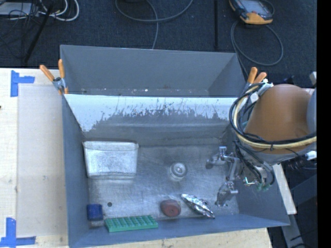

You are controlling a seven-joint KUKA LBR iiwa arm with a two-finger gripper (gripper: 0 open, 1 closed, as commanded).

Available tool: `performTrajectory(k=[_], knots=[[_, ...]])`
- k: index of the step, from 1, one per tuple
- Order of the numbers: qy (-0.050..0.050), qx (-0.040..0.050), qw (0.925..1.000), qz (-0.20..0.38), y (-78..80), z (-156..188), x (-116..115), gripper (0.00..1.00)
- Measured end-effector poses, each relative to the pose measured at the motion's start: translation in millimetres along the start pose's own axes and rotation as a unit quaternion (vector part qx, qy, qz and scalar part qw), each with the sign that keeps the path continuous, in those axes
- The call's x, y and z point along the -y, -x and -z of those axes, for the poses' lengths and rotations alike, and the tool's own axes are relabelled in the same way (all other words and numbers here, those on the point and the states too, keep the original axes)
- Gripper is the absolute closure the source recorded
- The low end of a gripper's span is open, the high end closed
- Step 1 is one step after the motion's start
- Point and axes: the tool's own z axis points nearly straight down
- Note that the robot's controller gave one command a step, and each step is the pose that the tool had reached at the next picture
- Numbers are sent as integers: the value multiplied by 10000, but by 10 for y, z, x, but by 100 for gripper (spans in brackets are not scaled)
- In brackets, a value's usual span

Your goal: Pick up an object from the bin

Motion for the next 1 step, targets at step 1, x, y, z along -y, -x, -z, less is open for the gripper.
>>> performTrajectory(k=[1], knots=[[-37, 150, 9681, 2501, 47, -1304, -381, 0]])
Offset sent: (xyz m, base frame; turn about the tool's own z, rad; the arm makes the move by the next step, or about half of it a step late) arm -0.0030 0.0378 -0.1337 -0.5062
